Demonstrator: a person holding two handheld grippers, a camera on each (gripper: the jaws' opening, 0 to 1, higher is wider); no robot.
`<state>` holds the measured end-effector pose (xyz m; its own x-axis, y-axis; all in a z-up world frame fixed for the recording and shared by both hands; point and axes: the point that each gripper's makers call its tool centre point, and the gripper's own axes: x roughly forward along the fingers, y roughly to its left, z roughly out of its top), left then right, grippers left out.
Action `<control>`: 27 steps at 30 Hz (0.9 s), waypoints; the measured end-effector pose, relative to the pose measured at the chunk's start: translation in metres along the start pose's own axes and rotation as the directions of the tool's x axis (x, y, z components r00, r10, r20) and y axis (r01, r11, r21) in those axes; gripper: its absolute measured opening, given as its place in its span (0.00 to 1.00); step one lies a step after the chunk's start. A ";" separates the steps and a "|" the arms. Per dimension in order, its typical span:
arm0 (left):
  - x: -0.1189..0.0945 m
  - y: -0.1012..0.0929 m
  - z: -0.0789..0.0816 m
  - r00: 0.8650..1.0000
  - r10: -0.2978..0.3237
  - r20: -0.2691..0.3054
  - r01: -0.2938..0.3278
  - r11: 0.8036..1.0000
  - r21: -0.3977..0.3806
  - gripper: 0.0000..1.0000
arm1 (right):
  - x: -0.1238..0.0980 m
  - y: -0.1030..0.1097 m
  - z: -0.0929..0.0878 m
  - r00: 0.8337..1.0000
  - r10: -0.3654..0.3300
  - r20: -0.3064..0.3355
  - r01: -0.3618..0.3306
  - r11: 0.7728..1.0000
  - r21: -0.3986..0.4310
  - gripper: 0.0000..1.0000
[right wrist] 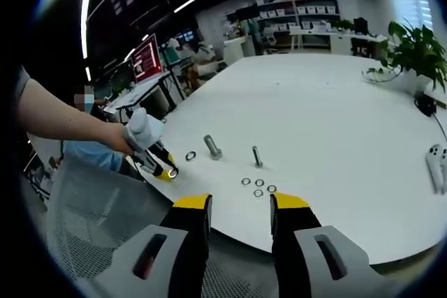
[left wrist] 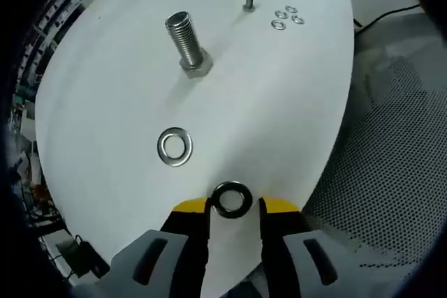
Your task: Place the washer onto the threaded stud by aligning its center hole with the stud, sliding it down to the base, and recovering from edge contact or off-axis alignment until the washer reaches the visible bottom stop.
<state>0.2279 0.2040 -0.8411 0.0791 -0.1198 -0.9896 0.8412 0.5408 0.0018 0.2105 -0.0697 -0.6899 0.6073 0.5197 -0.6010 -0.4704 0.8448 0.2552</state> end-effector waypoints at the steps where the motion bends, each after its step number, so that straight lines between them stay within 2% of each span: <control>1: 0.000 0.000 0.000 1.000 0.001 0.000 -0.001 1.000 0.003 0.26 | 0.000 0.000 0.000 1.000 0.000 0.000 0.000 1.000 0.001 0.36; 5: 0.000 0.002 0.000 1.000 -0.006 0.001 0.006 1.000 0.019 0.26 | 0.000 0.001 -0.001 1.000 0.001 -0.005 -0.002 1.000 -0.004 0.36; 7: 0.000 0.004 0.000 1.000 0.002 0.001 -0.002 1.000 0.029 0.22 | 0.001 0.001 -0.001 1.000 0.002 -0.007 -0.002 1.000 -0.005 0.36; 10: -0.001 0.004 0.000 1.000 -0.002 -0.010 0.002 0.999 0.036 0.22 | 0.000 0.001 -0.001 1.000 0.000 -0.006 0.000 1.000 -0.003 0.36; 19: -0.002 0.005 0.000 0.999 -0.002 -0.033 0.002 1.000 -0.009 0.19 | 0.000 0.001 -0.001 1.000 -0.001 -0.008 0.001 1.000 -0.004 0.36; 23: -0.003 0.007 0.000 1.000 -0.008 -0.008 0.007 0.998 -0.061 0.19 | 0.000 0.001 0.000 1.000 -0.004 -0.005 0.004 1.000 0.001 0.36; 27: -0.003 0.005 0.000 1.000 -0.013 0.004 0.013 0.997 -0.081 0.19 | 0.000 0.001 -0.001 1.000 -0.003 -0.007 0.003 1.000 -0.001 0.36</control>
<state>0.2324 0.2073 -0.8378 0.0700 -0.1299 -0.9891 0.7959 0.6050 -0.0231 0.2096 -0.0690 -0.6900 0.6045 0.5159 -0.6070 -0.4689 0.8464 0.2524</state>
